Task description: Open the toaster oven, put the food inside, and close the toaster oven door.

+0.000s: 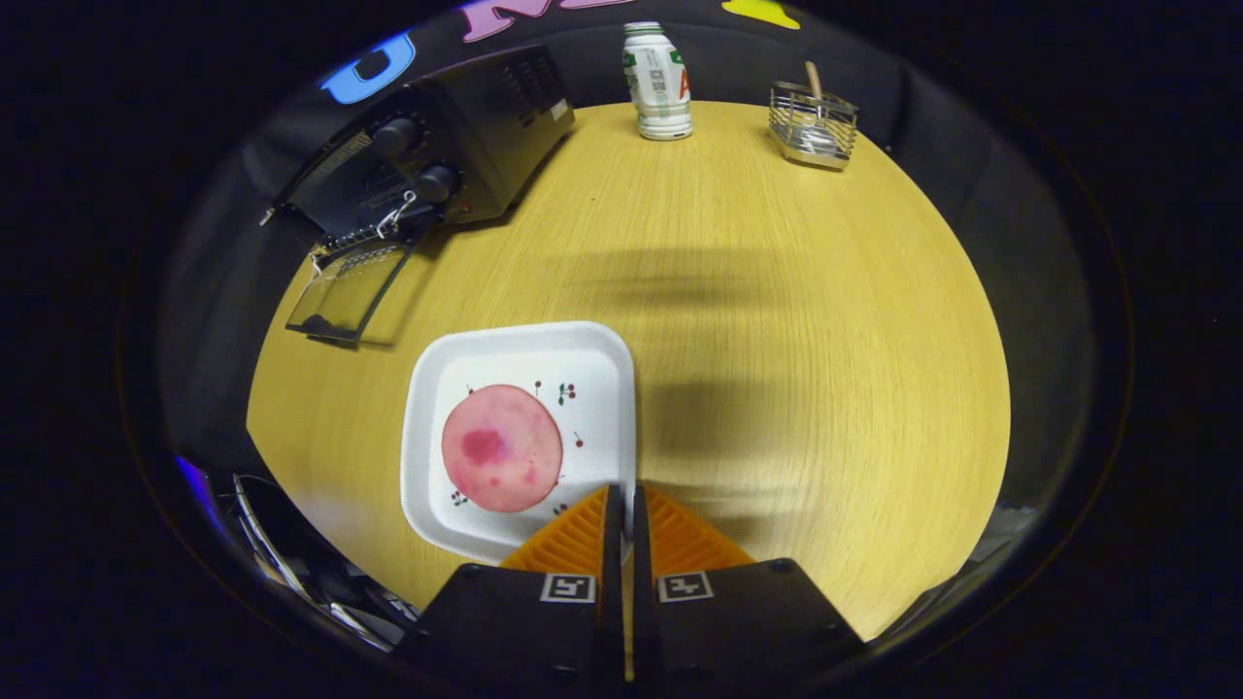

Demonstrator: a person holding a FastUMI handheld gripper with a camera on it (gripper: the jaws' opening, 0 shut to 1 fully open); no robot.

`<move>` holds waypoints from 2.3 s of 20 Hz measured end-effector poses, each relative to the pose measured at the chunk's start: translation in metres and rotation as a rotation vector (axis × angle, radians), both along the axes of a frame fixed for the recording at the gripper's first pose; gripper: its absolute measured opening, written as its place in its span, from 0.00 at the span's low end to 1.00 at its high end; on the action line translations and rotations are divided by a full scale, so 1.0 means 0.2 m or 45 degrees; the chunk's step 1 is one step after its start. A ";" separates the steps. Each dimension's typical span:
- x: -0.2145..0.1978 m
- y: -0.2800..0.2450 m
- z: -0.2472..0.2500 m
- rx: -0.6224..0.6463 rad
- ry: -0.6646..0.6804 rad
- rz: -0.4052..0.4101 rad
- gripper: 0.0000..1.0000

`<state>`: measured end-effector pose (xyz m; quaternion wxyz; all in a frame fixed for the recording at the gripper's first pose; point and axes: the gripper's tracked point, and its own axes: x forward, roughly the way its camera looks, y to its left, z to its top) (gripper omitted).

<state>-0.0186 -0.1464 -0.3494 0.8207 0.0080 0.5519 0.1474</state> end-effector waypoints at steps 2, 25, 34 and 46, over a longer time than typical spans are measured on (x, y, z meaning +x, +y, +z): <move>-0.01 0.00 0.00 0.049 0.048 -0.017 0.05; -0.17 0.17 0.34 0.677 0.217 -0.565 0.05; -0.23 0.48 0.56 0.751 0.124 -0.617 0.05; 0.02 1.15 0.59 0.779 -0.012 -0.679 0.05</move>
